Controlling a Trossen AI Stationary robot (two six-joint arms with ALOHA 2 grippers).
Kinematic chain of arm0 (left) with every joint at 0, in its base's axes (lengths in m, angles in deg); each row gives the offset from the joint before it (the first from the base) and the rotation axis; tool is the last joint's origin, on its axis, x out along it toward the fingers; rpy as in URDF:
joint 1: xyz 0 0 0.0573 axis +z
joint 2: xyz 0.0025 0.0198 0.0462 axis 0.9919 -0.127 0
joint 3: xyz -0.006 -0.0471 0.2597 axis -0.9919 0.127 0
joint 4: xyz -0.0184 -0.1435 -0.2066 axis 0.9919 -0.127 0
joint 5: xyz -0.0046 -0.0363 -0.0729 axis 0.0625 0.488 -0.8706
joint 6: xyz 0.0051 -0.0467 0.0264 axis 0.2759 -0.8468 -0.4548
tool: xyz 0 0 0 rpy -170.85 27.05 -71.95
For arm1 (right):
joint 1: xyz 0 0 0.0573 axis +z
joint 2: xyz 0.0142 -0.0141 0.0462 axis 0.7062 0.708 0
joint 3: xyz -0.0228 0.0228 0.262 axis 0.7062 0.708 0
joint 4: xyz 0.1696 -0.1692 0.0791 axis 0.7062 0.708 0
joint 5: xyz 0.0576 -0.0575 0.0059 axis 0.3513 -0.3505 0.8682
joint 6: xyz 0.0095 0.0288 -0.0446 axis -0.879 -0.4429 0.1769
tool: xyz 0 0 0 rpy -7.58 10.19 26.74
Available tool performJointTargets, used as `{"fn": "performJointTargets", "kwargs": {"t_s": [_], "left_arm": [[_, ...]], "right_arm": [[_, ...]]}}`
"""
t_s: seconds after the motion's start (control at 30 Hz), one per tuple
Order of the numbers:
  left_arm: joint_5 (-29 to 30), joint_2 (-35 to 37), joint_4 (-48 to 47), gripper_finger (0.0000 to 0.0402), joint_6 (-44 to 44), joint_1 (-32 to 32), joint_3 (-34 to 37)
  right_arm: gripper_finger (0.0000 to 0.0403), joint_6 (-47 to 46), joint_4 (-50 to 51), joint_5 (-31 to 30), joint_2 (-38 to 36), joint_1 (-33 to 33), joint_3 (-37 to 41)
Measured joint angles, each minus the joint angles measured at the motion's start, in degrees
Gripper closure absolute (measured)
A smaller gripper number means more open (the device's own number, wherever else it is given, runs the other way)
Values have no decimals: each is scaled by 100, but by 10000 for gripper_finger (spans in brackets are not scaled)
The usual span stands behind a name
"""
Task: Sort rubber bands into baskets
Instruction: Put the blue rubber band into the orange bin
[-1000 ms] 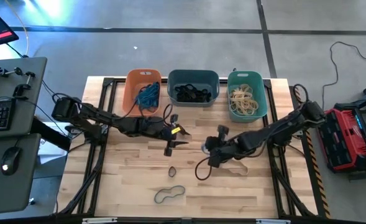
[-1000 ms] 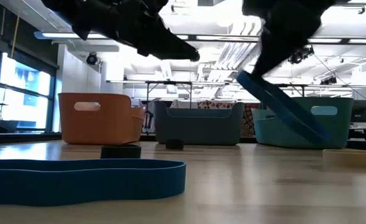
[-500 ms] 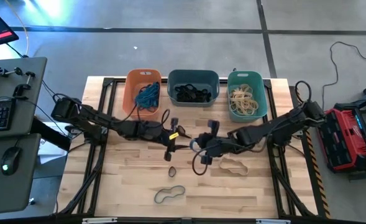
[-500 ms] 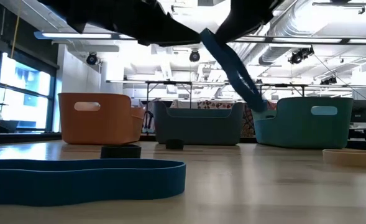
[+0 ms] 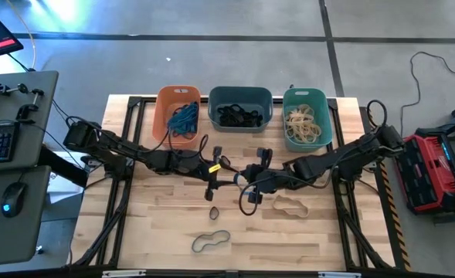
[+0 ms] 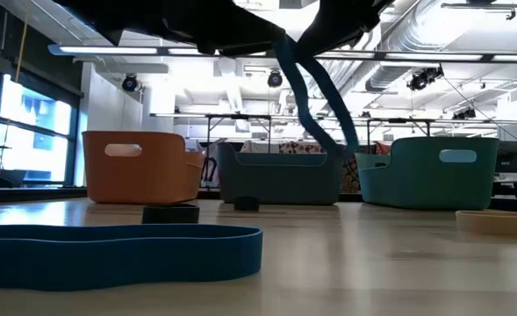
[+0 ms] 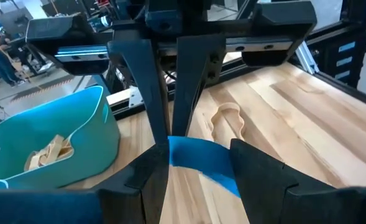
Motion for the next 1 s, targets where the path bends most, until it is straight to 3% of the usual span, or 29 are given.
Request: {"fn": "performJointTargets", "kwargs": {"t_s": [0.17, 0.43, 0.57, 0.7, 1.0], "left_arm": [[0, 0, 42, 254, -117, 0, 0], [-86, 0, 87, 384, 73, 11, -9], [-85, 0, 78, 393, 39, 65, -9], [51, 0, 18, 398, 33, 108, -11], [551, 99, -436, 400, -108, 513, -11]], "right_arm": [[403, 95, -127, 20, 0, 0, 0], [403, 125, -149, 100, 0, 4, 0], [396, 103, -127, 91, 0, 2, 0], [361, 103, 39, 61, 0, 0, 0], [238, 41, 143, -299, -111, 57, 0]]}}
